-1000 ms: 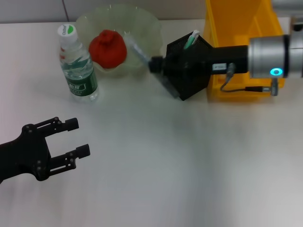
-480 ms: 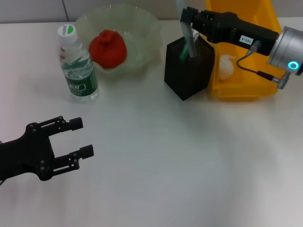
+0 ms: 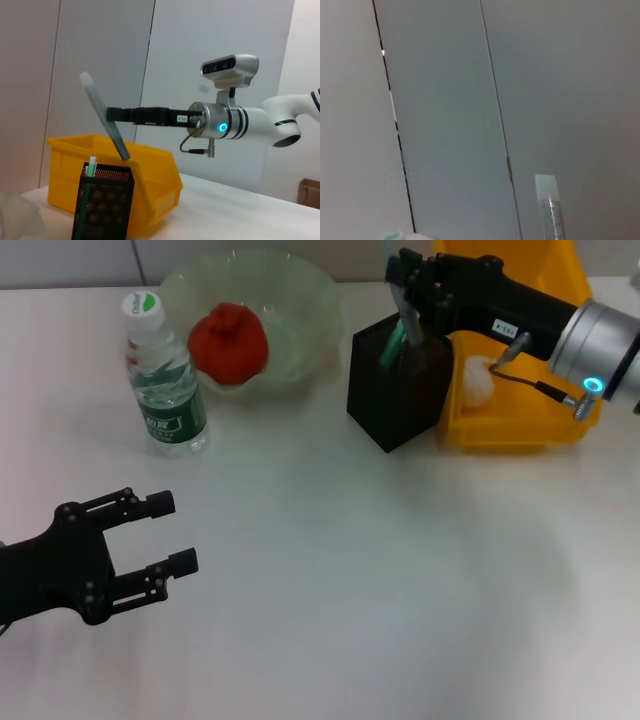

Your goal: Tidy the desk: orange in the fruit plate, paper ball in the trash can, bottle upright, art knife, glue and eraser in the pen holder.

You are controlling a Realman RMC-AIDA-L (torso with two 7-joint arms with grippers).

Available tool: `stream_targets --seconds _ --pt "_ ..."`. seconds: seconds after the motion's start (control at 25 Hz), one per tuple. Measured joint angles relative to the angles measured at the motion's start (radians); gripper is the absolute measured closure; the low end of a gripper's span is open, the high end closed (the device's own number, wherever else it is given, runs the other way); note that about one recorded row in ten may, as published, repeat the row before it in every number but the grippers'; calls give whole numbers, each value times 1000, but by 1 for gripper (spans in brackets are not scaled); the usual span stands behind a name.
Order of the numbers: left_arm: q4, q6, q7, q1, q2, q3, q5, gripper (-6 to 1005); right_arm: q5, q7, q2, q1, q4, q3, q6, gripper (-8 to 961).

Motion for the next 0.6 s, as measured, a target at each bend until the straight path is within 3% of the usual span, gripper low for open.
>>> stream_targets --seconds 0.12,0.6 --pt "-1 0 6 2 -1 -4 0 290 0 -135 2 16 47 1 14 793" --pt "-1 2 6 6 -7 -5 0 290 56 -156 2 -10 63 11 11 696"
